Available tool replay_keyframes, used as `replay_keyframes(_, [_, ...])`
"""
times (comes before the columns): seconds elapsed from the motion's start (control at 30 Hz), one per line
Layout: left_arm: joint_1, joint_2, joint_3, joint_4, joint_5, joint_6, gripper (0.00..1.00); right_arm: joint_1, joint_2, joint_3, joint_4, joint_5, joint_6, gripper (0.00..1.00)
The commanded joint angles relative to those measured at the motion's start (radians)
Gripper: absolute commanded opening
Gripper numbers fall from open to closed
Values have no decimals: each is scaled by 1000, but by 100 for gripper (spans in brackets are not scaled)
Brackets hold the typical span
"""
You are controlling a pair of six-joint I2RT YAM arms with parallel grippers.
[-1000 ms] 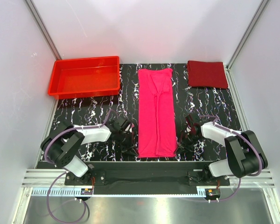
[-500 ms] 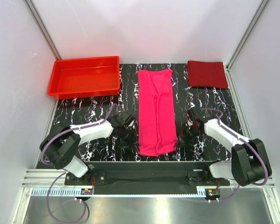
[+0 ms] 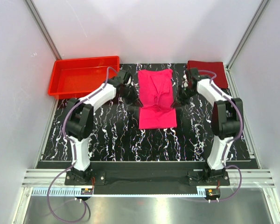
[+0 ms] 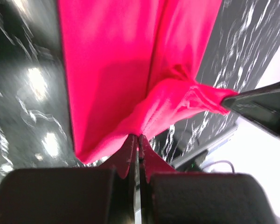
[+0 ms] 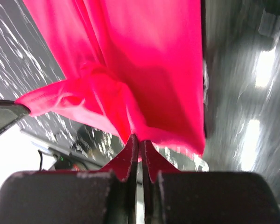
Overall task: Fold and stack the t-shirts
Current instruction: Fold the tshirt
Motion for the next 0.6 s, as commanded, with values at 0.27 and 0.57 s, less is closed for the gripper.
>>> replay_keyframes(0.27, [96, 190, 192, -19, 66, 21, 0, -72, 292, 415, -139, -60, -135, 0])
replay_keyframes(0.57, [106, 204, 232, 0, 52, -6, 0, -72, 366, 496, -139, -97, -169, 0])
